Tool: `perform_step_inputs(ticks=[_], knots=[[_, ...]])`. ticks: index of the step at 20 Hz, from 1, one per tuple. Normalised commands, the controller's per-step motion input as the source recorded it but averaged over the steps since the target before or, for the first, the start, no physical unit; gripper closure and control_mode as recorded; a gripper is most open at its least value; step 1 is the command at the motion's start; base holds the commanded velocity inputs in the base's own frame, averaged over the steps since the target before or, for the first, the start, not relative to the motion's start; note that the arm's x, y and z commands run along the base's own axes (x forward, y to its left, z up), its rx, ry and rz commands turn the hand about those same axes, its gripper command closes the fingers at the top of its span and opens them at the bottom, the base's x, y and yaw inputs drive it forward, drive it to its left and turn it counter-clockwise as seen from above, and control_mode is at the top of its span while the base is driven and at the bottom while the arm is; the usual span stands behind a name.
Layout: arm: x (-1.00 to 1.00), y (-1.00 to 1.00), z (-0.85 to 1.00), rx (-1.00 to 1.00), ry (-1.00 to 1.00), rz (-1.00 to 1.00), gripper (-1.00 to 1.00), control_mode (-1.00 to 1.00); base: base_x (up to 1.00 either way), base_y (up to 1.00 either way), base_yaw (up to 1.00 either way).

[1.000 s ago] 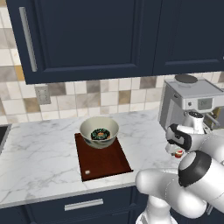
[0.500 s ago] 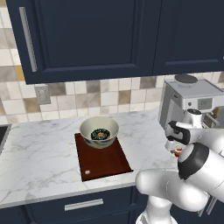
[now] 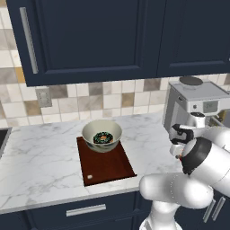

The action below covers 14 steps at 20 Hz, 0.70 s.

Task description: Place the bowl with donut and the cupcake onto the tray.

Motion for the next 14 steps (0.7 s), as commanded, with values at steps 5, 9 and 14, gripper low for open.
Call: perform_step_inputs(ticks=[5, 9, 14], knots=[[0.0, 0.0, 0.0, 0.0, 0.02, 0.0, -1.0, -1.0, 0.0, 0.0, 0.0], [0.0, 0.0, 0.0, 0.0, 0.0, 0.0, 1.0, -1.0, 0.0, 0.0, 0.0], [-0.01, 0.0, 0.0, 0.0, 0.0, 0.0, 1.0, -1.0, 0.0, 0.0, 0.0]])
